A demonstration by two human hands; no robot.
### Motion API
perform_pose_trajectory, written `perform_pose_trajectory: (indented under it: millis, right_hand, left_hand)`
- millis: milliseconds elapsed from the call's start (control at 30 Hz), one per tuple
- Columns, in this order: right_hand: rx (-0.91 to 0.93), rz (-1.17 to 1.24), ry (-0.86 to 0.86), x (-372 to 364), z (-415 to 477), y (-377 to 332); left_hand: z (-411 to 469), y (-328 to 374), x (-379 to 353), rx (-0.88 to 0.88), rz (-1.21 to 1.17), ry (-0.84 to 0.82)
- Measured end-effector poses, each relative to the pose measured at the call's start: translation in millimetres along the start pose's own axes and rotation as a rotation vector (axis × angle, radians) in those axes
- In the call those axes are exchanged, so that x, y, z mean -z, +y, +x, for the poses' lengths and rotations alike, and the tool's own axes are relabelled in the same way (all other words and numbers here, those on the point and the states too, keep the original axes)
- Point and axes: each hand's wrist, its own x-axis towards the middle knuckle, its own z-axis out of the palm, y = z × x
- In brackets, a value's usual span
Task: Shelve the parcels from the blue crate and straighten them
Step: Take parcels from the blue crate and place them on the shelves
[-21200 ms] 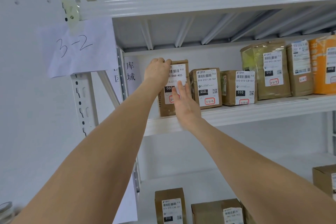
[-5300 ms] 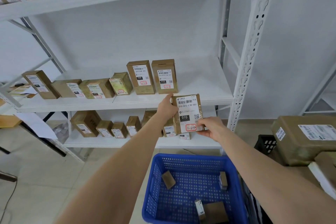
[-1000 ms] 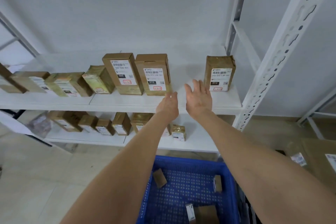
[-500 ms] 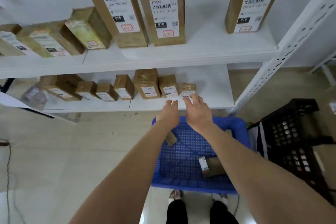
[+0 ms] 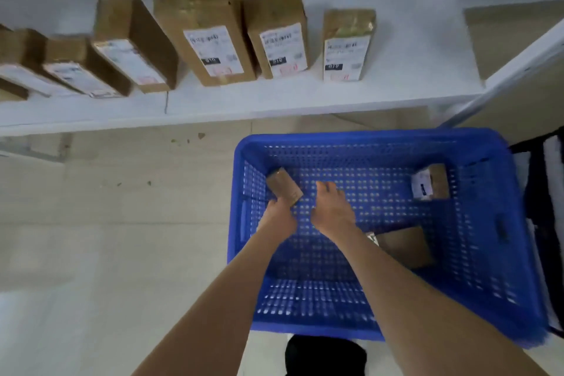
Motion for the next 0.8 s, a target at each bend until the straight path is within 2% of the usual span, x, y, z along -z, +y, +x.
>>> perform_pose_trajectory:
  millis: [100,233,367,467,533,667,800]
  right_hand:
    - [-0.039,0.088,-0.081,-62.1,66.4,16.8]
    - [-0.067,0.376,-0.18,-122.4,145.4,24.6]
    - [-0.046,0.515,-0.244,-158.4,202.7,32.8]
    - [-0.076,0.641,-0.273,-172.0,216.9,35.5]
    - [-0.082,0.617,-0.228,-174.9,212.7,40.7]
    - [-0.185,0.812,-0.109,-155.2,178.8,52.9]
    - [-0.196,0.877,-0.126,-97.5,108.8,45.7]
  left_hand:
    - [65.6,-34.0,-41.1,0.071,-0.134,0.016]
    - [146.5,-66.0,-84.8,0.16,-0.321,0.02]
    - [203.7,-81.6,-110.6,0.161,-0.472,0.066]
    - [221.8,-94.2,-121.6,0.231,-0.654,0.072]
    - [222.0,-94.7,-126.4,0.279,-0.74,0.057]
    - [182.3,-74.4,-118.1,0.258,-0.877,-0.038]
    - [108.2,-43.6,-80.8,0.232,-0.94,0.002]
